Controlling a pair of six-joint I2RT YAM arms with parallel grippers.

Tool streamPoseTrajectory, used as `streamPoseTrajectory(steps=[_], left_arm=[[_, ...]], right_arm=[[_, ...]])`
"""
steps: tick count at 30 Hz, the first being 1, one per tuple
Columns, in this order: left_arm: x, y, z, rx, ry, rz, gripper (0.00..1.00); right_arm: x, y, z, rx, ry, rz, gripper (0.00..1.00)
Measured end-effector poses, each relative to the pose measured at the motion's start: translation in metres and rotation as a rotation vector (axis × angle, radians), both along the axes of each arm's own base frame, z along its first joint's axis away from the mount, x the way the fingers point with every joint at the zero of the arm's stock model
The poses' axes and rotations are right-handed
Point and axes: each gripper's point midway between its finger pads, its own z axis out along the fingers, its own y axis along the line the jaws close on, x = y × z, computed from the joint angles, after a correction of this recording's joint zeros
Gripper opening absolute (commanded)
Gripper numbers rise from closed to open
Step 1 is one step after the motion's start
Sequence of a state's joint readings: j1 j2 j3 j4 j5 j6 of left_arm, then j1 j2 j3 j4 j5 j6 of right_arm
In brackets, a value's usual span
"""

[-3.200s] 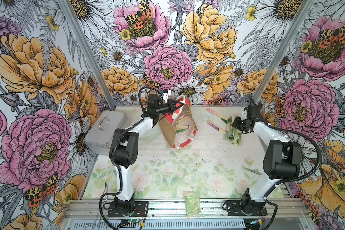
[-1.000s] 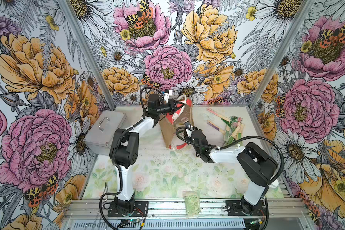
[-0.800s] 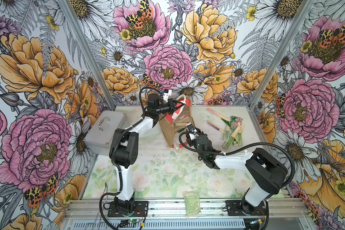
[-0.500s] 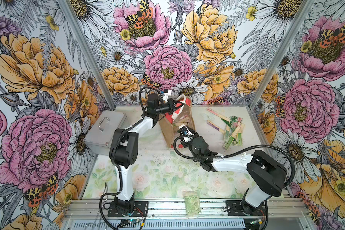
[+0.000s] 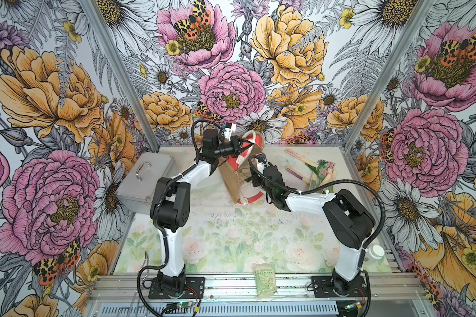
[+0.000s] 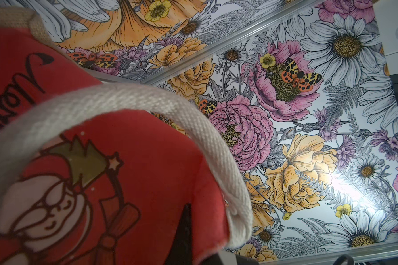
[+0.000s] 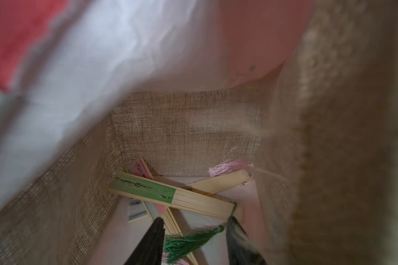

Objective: Take out the folding fans from the tote bags
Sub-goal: Pick up the folding fan from the canvas bag.

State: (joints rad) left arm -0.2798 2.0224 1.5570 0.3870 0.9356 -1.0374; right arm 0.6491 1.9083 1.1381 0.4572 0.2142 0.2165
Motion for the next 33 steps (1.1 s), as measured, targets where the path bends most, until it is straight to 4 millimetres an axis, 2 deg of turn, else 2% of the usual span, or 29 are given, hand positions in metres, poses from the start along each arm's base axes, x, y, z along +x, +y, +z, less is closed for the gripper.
streamPoseTrajectory(steps=[7, 11, 15, 21, 26, 30, 33], left_arm=[[-0.001, 0.004, 0.007, -0.002, -0.016, 0.005, 0.0], [-0.002, 0.003, 0.007, 0.002, -0.027, 0.001, 0.0], [-0.006, -0.005, 0.006, 0.01, -0.037, -0.015, 0.0], [-0.023, -0.025, 0.008, 0.019, -0.094, -0.091, 0.0], [-0.04, -0.044, 0.0, 0.034, -0.116, -0.149, 0.0], [-0.043, -0.045, 0.001, 0.036, -0.137, -0.167, 0.0], [-0.046, -0.046, 0.002, 0.033, -0.153, -0.185, 0.0]], right_arm=[[0.022, 0.032, -0.014, 0.064, 0.149, 0.032, 0.49], [0.032, 0.039, -0.033, 0.135, 0.268, 0.016, 0.53], [0.044, 0.026, -0.052, 0.289, 0.38, -0.038, 0.58], [0.08, -0.005, -0.085, 0.668, 0.461, -0.113, 0.61], [0.099, -0.013, -0.074, 0.887, 0.43, -0.099, 0.62], [0.103, -0.017, -0.064, 0.974, 0.428, -0.104, 0.61], [0.105, -0.021, -0.064, 1.013, 0.44, -0.125, 0.6]])
